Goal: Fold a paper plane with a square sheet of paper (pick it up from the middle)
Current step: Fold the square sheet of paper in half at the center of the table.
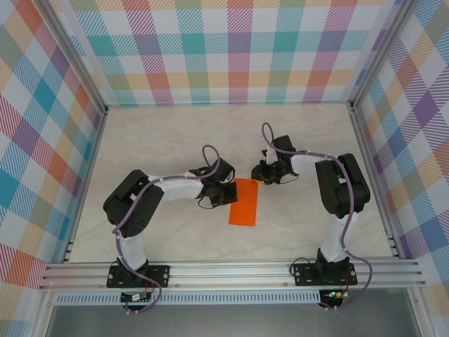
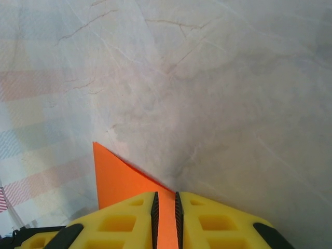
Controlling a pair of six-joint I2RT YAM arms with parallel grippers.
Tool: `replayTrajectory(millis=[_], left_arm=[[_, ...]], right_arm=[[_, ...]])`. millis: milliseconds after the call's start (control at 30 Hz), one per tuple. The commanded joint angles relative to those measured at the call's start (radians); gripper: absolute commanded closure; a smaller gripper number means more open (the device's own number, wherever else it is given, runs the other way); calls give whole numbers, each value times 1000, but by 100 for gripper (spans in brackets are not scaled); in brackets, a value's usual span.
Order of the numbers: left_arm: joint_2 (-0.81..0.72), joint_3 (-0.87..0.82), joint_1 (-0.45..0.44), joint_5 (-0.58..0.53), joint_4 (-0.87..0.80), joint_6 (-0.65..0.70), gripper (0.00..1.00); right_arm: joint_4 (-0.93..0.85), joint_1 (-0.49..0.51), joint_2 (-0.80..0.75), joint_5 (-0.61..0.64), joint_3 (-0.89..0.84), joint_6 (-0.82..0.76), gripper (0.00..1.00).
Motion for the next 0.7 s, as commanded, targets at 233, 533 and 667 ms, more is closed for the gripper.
replayTrajectory(millis=[233, 533, 667], left_arm=[[9, -19, -11, -43, -115, 9, 100], [6, -24, -11, -39, -104, 8, 100], [6, -25, -11, -37, -104, 10, 100]], right_arm=[[3, 6, -47, -65, -38, 11, 80], [30, 6, 32, -6, -86, 21, 80], [-2, 6, -22, -3, -75, 14, 80]])
